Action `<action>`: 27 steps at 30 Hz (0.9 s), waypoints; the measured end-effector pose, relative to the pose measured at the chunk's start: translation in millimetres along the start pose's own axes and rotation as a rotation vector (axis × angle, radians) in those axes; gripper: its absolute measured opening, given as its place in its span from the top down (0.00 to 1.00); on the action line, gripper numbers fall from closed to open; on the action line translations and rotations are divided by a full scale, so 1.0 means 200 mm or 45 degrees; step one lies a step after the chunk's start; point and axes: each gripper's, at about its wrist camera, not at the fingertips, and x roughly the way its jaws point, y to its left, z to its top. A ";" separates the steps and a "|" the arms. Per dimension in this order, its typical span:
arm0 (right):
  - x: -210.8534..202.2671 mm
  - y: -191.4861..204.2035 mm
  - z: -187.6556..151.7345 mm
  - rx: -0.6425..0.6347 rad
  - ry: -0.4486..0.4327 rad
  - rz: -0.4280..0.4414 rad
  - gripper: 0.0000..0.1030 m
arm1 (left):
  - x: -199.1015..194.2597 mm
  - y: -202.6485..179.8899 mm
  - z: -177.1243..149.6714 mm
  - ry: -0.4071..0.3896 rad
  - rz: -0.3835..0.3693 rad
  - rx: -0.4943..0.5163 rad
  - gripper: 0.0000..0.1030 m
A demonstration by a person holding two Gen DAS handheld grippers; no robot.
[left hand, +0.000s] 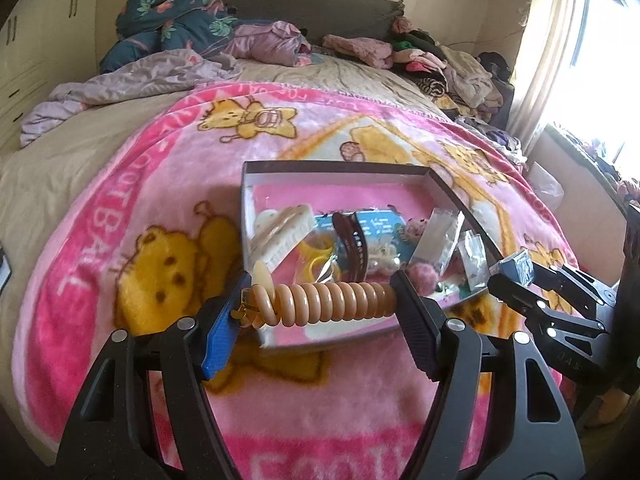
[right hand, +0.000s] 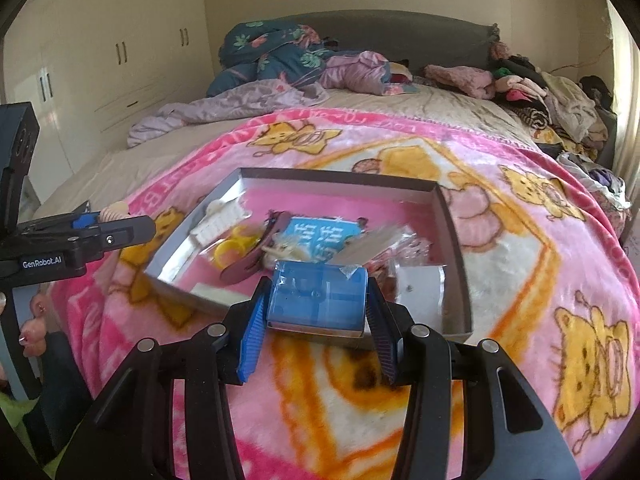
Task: Organize jewelry
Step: 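Carry the coil tie with the left tool while the right tool carries the blue box into the box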
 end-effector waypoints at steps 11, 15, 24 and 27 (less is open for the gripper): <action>0.02 -0.18 0.03 0.062 -0.015 -0.071 0.57 | 0.16 -0.08 0.06 0.044 -0.029 0.027 0.40; 0.05 -0.24 0.03 0.089 -0.011 -0.094 0.57 | 0.20 -0.10 0.06 0.063 -0.036 0.029 0.40; 0.11 -0.34 0.02 0.123 0.010 -0.130 0.57 | 0.31 -0.10 0.07 0.105 -0.034 0.031 0.40; 0.14 -0.36 0.02 0.128 0.023 -0.135 0.57 | 0.34 -0.10 0.07 0.117 -0.031 0.032 0.40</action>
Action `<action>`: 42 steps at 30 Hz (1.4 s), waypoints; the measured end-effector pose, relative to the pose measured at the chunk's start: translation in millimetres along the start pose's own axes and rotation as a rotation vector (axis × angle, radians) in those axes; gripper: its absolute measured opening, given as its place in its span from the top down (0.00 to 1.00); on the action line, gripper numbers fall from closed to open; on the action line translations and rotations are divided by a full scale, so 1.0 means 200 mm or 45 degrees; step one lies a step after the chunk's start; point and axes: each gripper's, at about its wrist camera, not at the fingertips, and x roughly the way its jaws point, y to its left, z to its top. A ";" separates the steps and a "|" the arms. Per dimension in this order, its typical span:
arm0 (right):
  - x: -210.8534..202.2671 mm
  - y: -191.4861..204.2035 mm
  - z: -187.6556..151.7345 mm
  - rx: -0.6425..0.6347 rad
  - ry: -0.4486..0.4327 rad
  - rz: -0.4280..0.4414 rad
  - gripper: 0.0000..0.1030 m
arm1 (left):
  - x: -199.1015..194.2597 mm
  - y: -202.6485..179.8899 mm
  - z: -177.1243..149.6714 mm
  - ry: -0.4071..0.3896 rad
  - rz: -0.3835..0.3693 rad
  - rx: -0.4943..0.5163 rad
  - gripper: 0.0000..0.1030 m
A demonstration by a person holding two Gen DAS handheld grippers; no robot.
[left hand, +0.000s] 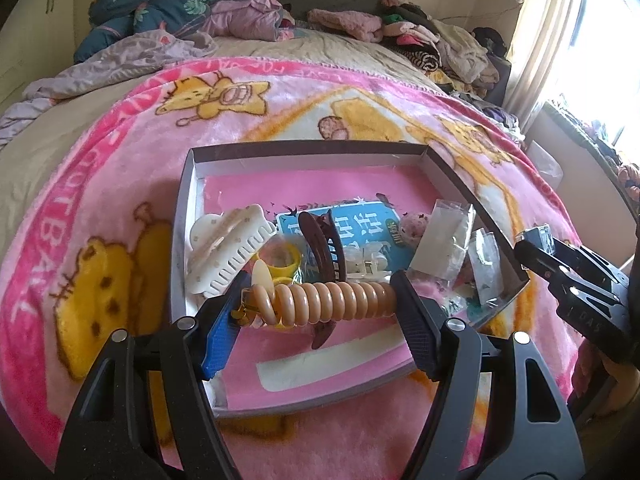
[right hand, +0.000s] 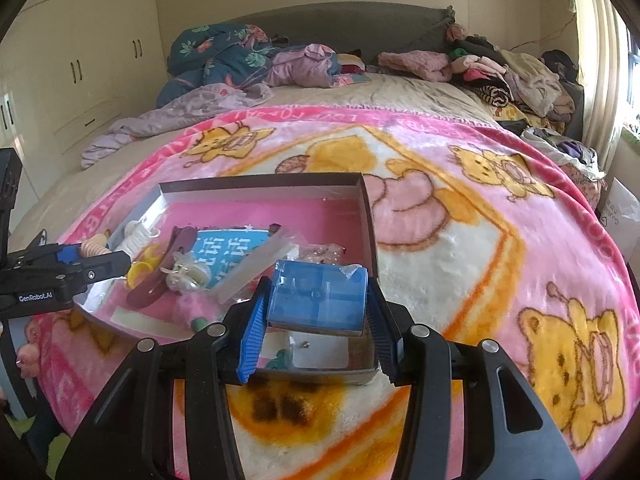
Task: Organize jewelry
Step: 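Carry the coil tie with the left tool while the right tool carries the blue box into the box, then open the left tool inside the box while the right tool releases the blue box there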
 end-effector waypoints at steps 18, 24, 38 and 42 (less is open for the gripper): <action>0.15 0.13 -0.05 -0.071 0.097 0.104 0.57 | 0.15 0.07 0.03 0.051 0.034 -0.016 0.40; 0.18 0.19 -0.07 -0.101 0.130 0.143 0.56 | 0.18 0.09 0.04 0.060 0.029 -0.028 0.40; 0.18 0.29 -0.09 -0.137 0.150 0.188 0.56 | 0.18 0.09 0.05 0.062 0.024 -0.030 0.40; 0.18 0.30 -0.09 -0.146 0.154 0.185 0.54 | 0.18 0.09 0.05 0.061 0.020 -0.034 0.40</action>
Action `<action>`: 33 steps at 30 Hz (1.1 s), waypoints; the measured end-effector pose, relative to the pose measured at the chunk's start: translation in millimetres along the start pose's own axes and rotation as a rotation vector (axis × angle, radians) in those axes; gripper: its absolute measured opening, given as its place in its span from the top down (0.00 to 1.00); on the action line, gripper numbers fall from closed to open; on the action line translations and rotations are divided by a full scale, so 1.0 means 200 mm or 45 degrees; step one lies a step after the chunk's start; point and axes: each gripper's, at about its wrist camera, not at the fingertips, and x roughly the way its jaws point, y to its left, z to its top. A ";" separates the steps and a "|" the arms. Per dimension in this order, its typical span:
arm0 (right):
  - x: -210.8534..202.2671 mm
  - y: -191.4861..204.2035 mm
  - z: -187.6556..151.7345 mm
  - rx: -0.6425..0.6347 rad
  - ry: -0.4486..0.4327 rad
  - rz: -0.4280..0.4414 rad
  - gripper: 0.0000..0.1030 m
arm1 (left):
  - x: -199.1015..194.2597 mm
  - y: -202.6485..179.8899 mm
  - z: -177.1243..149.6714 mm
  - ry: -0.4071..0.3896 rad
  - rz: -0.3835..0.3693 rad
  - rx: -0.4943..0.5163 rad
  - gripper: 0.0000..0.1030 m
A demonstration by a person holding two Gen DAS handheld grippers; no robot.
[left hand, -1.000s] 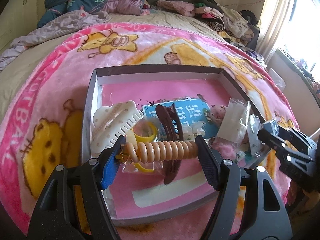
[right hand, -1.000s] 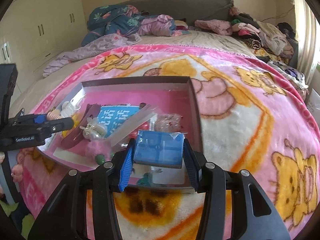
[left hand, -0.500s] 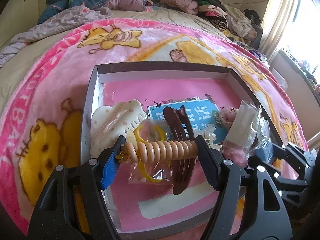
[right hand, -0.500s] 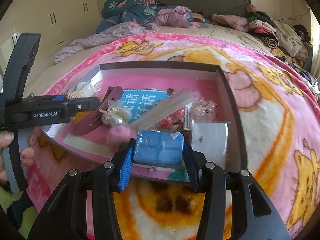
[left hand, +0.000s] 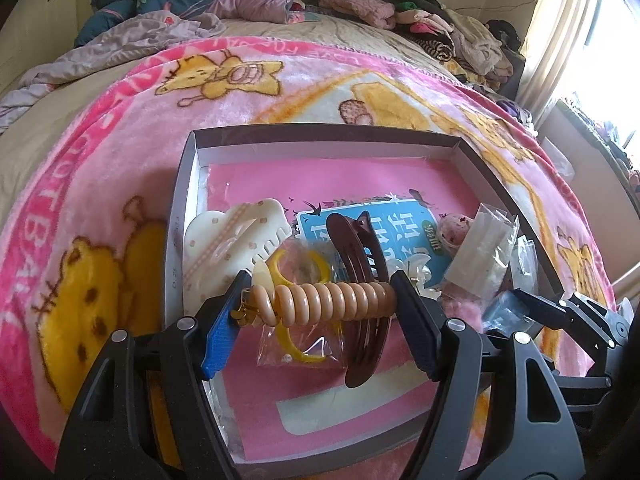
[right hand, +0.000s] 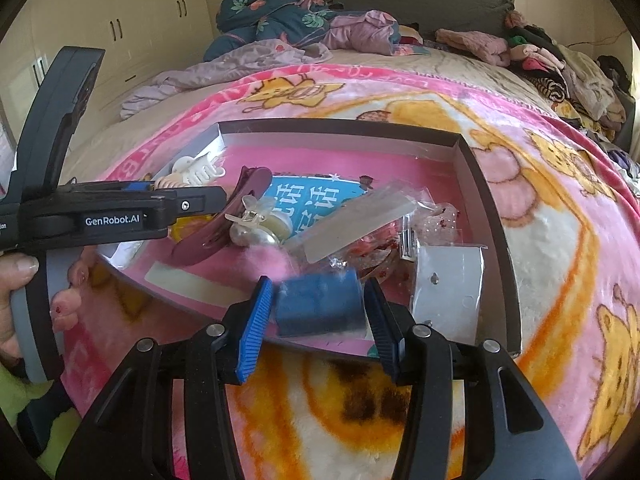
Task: Organize jewelry
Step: 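Open the left tool inside the box while the right tool releases the blue box there, then withdraw both tools from the box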
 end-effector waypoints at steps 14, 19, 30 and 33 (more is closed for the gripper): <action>-0.19 -0.03 -0.02 0.045 -0.090 -0.057 0.33 | -0.14 -0.03 -0.05 -0.027 -0.019 0.018 0.22; -0.28 -0.05 -0.04 0.065 -0.129 -0.080 0.30 | -0.20 -0.03 -0.07 -0.046 -0.002 0.012 0.21; -0.46 -0.03 -0.13 0.079 -0.187 -0.106 0.18 | -0.42 -0.06 -0.22 -0.107 0.035 0.019 0.11; -0.49 -0.01 -0.16 0.090 -0.190 -0.102 0.14 | -0.48 -0.07 -0.27 -0.114 0.057 0.015 0.11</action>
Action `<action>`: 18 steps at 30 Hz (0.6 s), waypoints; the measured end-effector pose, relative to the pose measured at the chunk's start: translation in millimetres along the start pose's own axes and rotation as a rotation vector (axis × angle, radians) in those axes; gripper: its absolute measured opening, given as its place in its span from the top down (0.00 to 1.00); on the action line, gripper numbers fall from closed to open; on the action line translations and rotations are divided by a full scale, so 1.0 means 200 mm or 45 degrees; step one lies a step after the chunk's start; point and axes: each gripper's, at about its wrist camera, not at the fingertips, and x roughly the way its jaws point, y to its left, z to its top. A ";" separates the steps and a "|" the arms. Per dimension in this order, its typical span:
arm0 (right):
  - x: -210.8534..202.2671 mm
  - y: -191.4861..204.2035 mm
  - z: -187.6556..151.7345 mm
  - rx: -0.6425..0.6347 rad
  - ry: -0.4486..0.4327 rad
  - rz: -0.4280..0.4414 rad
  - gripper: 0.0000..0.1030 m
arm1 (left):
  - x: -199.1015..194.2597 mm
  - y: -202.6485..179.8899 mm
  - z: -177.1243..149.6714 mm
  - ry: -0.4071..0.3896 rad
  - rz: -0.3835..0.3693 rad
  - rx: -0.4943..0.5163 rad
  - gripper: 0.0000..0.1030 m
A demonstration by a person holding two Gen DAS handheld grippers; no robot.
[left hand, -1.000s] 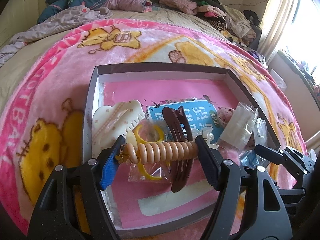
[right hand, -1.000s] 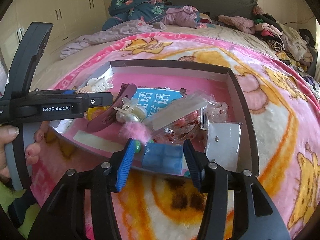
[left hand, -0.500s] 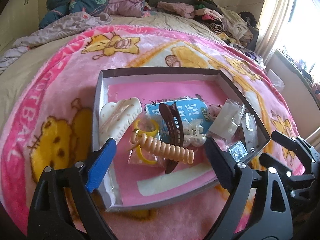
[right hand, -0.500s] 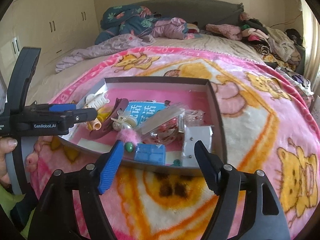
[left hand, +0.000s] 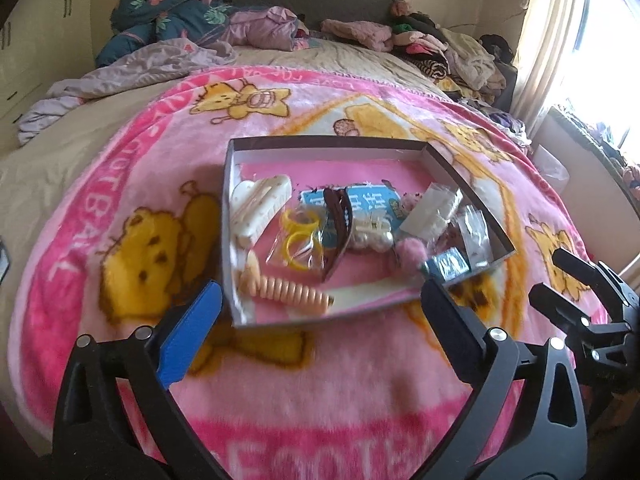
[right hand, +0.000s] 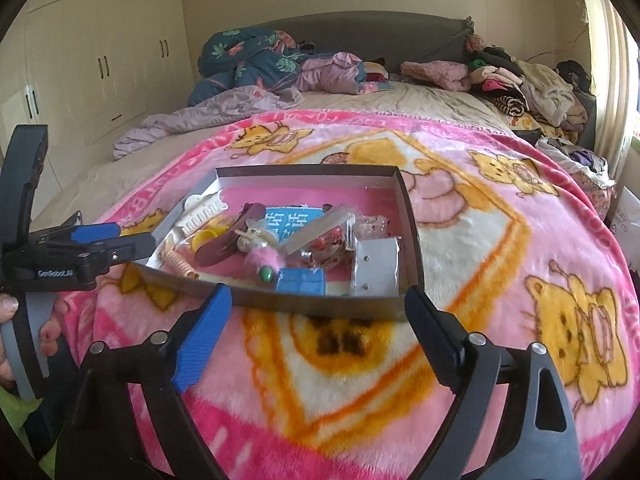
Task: Organize jewelry
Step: 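Withdraw both tools from the box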
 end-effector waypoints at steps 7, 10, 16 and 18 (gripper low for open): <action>-0.09 0.03 -0.08 0.015 -0.006 0.004 0.09 | -0.10 0.00 -0.13 0.006 0.029 -0.003 0.11; -0.12 0.04 -0.11 0.014 -0.004 0.004 0.08 | -0.13 -0.01 -0.19 0.007 0.034 0.005 0.11; -0.15 0.06 -0.17 0.026 0.001 0.011 0.08 | -0.16 -0.03 -0.29 0.013 0.034 -0.007 0.11; -0.16 0.07 -0.19 0.026 0.004 0.010 0.08 | -0.17 -0.03 -0.32 0.012 0.031 -0.010 0.11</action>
